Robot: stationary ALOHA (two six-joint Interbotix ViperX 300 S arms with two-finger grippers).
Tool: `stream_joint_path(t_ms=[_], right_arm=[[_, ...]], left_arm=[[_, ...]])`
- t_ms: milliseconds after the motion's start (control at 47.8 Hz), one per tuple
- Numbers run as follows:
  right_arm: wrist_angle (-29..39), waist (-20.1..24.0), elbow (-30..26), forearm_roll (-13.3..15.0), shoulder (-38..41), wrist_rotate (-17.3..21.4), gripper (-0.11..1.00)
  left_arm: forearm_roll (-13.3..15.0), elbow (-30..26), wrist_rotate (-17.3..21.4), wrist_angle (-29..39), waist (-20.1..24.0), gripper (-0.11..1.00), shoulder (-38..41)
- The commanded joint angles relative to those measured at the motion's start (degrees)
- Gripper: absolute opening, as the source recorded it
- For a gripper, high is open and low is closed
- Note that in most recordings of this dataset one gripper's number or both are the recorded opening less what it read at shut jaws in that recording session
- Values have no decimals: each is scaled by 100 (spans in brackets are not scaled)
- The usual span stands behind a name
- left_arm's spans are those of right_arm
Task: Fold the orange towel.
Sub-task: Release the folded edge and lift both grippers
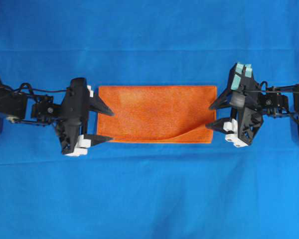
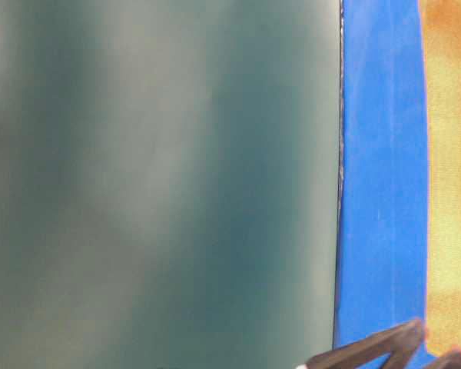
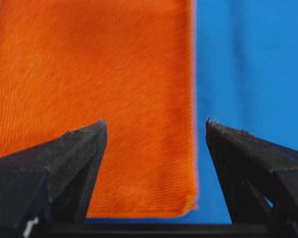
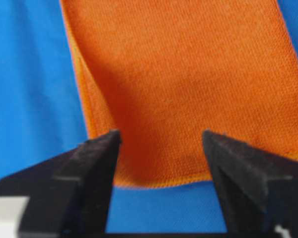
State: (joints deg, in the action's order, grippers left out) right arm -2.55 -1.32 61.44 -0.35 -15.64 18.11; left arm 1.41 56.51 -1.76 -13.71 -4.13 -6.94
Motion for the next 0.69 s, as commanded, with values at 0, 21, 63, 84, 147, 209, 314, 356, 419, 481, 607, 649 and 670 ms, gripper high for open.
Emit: stream_joint_path(t_ms=[0, 21, 63, 84, 147, 209, 314, 356, 419, 481, 607, 649, 670], right_arm=[[97, 18, -97, 44, -316, -44, 62], [132, 18, -105, 70, -413, -62, 61], [141, -18, -97, 123, -536, -70, 59], [149, -44, -97, 158, -589, -79, 59], [149, -149, -88, 290, -729, -88, 60], [167, -369, -53, 360, -809, -88, 60], [202, -756, -44, 431, -782, -88, 60], [211, -888, -62, 448, -756, -88, 60], [237, -1063, -79, 510, -694, -88, 60], [211, -1257, -88, 571, -580, -88, 60], [176, -1582, -88, 668, -202, -88, 60], [141, -1679, -88, 686, -53, -88, 60], [105, -1723, -97, 694, 18, -88, 60]], left_arm=[[9, -97, 35, 149, -18, 71, -448], [9, -79, 53, 185, 9, 71, -527], [9, -53, 88, 255, 88, 70, -668], [9, -26, 114, 264, 167, 70, -756], [9, 35, 167, 264, 369, 69, -879], [9, 79, 202, 272, 598, 69, -905], [9, 53, 220, 290, 984, 69, -879], [9, 35, 229, 290, 1099, 69, -861], [9, 18, 229, 290, 1266, 69, -809], [9, 9, 229, 272, 1406, 69, -729], [9, -44, 229, 220, 1661, 69, -352], [9, -79, 229, 193, 1714, 69, -193], [9, -97, 229, 176, 1740, 69, -105]])
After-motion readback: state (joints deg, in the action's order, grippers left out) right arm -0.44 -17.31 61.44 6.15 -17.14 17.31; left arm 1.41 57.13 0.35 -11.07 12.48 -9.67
